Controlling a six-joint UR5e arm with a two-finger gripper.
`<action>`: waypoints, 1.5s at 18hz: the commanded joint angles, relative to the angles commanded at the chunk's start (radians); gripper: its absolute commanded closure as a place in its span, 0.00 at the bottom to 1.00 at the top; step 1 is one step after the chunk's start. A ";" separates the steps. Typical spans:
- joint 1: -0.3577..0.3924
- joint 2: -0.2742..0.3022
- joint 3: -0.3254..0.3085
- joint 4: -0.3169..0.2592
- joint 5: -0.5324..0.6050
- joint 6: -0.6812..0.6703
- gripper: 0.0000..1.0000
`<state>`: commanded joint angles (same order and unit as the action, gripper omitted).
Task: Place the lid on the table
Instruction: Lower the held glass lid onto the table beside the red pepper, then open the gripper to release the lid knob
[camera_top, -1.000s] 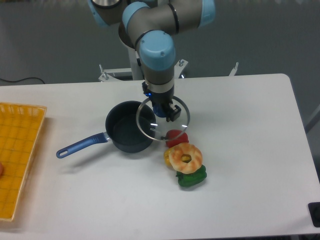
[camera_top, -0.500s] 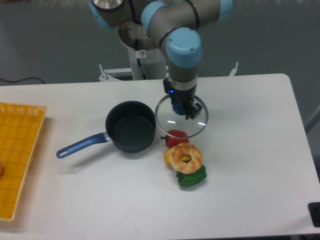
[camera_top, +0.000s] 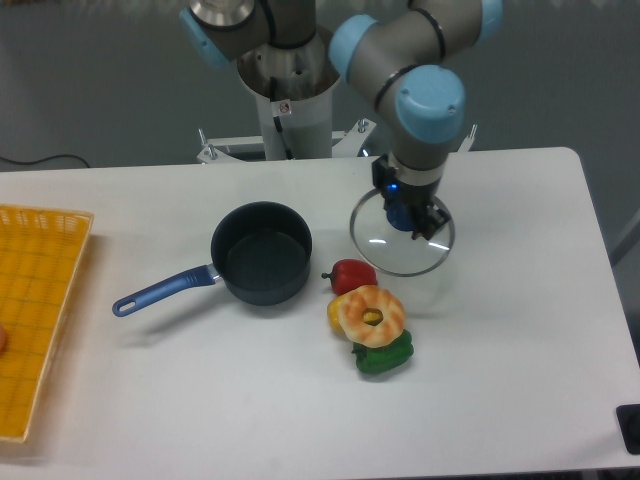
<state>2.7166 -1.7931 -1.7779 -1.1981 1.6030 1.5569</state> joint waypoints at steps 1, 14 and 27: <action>0.008 -0.008 0.008 0.000 0.000 0.012 0.33; 0.048 -0.160 0.080 0.104 -0.003 0.040 0.33; 0.043 -0.233 0.097 0.158 -0.003 0.043 0.33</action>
<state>2.7596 -2.0264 -1.6812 -1.0401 1.5999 1.5999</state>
